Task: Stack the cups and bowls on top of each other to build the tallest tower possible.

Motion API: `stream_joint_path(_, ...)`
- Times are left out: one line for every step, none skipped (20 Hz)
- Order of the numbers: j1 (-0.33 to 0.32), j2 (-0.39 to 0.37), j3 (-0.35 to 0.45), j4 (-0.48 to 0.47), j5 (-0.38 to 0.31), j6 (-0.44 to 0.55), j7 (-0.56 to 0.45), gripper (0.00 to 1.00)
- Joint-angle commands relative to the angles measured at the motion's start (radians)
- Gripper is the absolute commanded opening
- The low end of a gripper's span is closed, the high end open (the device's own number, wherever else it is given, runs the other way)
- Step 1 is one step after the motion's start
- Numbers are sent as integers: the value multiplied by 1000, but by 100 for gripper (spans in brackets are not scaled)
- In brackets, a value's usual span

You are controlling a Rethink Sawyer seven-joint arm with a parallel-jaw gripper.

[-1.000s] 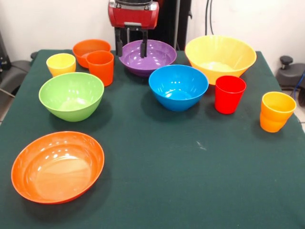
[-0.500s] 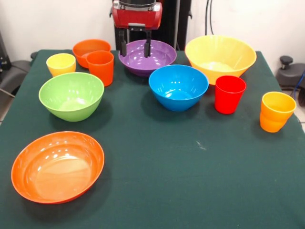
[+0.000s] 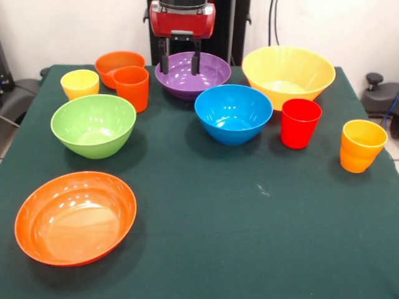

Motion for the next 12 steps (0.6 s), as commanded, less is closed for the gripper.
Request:
stream_joint_path(11, 56, 74, 16, -12, 7, 48, 100)
stream_joint_path(16, 56, 69, 13, -15, 13, 47, 100)
stream_joint_path(19, 57, 65, 9, -19, 25, 41, 100)
stream_joint_path(23, 57, 62, 5, -23, 38, 35, 100)
stream_joint_path(24, 57, 60, 6, -30, 49, 24, 100)
stream_joint_path(19, 53, 65, 10, -31, 60, 13, 100)
stream_joint_path(16, 42, 68, 20, -31, 73, 4, 100)
stream_joint_path(13, 32, 72, 29, -30, 85, -4, 100)
stream_joint_path(13, 16, 72, 40, -27, 103, -11, 100)
stream_joint_path(10, 6, 77, 51, -23, 119, -20, 100)
stream_joint_path(6, -4, 83, 62, -18, 135, -28, 100)
stream_joint_path(0, -7, 92, 71, -12, 144, -35, 100)
